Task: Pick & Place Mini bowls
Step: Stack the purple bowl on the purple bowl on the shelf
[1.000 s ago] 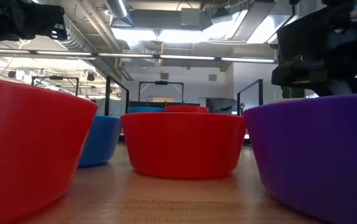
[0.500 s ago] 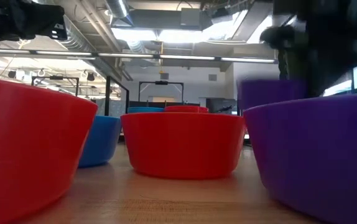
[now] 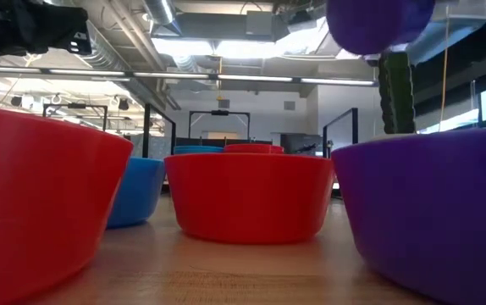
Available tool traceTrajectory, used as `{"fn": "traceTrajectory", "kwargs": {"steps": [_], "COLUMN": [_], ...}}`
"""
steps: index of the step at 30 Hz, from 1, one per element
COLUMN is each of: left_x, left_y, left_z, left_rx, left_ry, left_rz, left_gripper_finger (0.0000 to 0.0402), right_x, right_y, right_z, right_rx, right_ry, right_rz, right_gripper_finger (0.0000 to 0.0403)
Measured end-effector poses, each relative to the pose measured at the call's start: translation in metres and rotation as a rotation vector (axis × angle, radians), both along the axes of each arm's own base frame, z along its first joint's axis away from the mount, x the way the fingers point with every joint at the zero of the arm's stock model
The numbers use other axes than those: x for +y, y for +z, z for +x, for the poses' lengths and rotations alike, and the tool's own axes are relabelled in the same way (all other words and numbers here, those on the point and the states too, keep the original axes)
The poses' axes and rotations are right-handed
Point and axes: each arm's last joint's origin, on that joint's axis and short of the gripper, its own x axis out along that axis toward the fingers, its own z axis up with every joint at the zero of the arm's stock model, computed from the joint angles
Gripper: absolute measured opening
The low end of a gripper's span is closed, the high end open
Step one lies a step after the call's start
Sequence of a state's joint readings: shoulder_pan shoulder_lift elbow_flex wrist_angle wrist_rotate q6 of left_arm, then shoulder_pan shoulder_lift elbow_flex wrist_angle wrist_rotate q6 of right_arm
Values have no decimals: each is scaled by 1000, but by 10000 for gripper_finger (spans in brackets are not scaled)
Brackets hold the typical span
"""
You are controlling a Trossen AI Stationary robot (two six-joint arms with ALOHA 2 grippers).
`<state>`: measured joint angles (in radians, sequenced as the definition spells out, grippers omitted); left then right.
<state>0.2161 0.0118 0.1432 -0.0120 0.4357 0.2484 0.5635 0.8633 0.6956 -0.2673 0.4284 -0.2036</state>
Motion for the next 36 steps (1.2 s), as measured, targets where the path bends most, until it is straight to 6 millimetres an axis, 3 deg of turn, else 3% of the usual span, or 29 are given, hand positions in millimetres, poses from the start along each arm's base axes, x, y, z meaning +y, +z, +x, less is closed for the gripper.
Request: {"fn": "traceTrajectory", "kwargs": {"steps": [5, 14, 36], "left_x": [0, 0, 0], "left_y": [0, 0, 0], "left_z": [0, 0, 0], "left_rx": [0, -2, 0], "left_ry": [0, 1, 0], "left_rz": [0, 8, 1], "left_gripper_finger": [4, 7, 6], "right_x": [-30, -53, -66], "right_y": [-28, -71, -103], "right_z": [-28, -51, -51], "right_rx": [-108, -230, -259], "right_ry": [-26, -45, -86], "right_rz": [93, 150, 203], "right_gripper_finger": [3, 3, 5]}}
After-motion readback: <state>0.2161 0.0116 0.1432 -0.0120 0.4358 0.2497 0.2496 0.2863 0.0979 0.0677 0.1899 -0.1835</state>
